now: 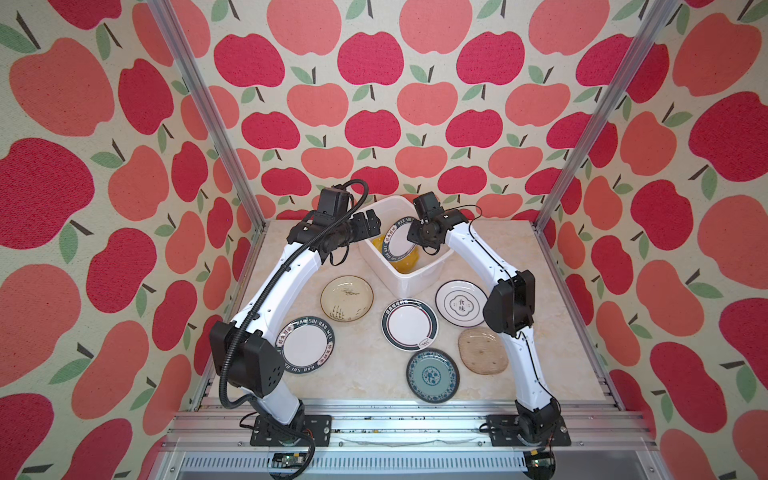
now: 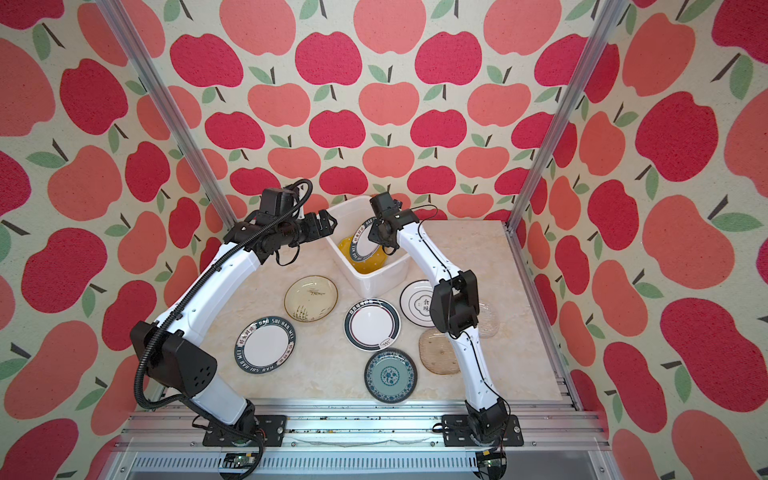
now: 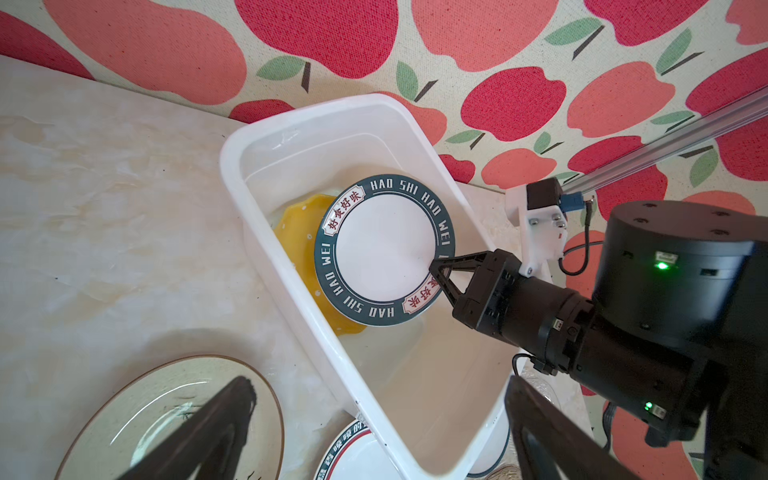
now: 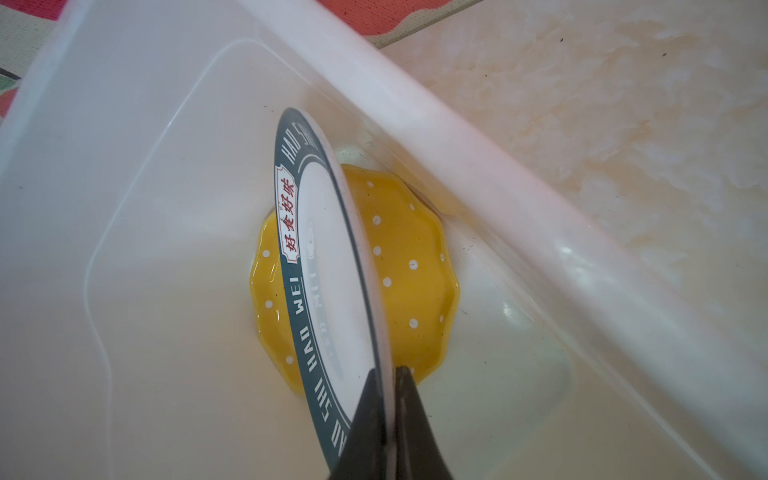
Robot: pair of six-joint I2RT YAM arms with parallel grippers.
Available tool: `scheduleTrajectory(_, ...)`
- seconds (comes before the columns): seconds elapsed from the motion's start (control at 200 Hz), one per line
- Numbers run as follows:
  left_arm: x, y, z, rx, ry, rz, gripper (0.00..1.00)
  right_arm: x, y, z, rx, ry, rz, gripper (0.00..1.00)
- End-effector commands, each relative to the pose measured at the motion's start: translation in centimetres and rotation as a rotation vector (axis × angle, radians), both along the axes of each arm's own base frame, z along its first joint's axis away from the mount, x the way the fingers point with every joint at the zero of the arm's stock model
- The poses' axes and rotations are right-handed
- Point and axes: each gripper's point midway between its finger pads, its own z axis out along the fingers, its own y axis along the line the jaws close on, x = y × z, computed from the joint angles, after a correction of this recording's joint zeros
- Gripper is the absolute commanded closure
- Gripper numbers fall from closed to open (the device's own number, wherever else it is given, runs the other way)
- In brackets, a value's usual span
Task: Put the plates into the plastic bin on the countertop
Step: 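Lower the green-rimmed plate onto the yellow plate and open the right gripper, then raise the right gripper from the bin while both grippers move toward the red-rimmed plate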
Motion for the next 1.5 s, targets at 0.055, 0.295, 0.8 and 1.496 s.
scheduleTrajectory(0.055,-0.3,1.0,0.6,0.008,-0.030,-0.011,0.03,0.4,0.3,-0.1,0.015,0.001,-0.024,1.00)
scheduleTrajectory(0.295,-0.3,1.4,0.3,0.009,-0.021,-0.007,0.03,0.6,0.1,-1.7,0.020,0.032,-0.033,0.99)
scheduleTrajectory(0.8,-0.2,1.4,-0.3,0.014,-0.002,-0.008,0.02,1.3,-0.5,-4.4,0.038,0.081,-0.061,0.93)
scheduleTrajectory(1.496,0.0,1.6,-1.3,0.030,0.027,-0.002,0.01,1.2,0.5,-7.7,0.119,0.131,-0.050,0.78)
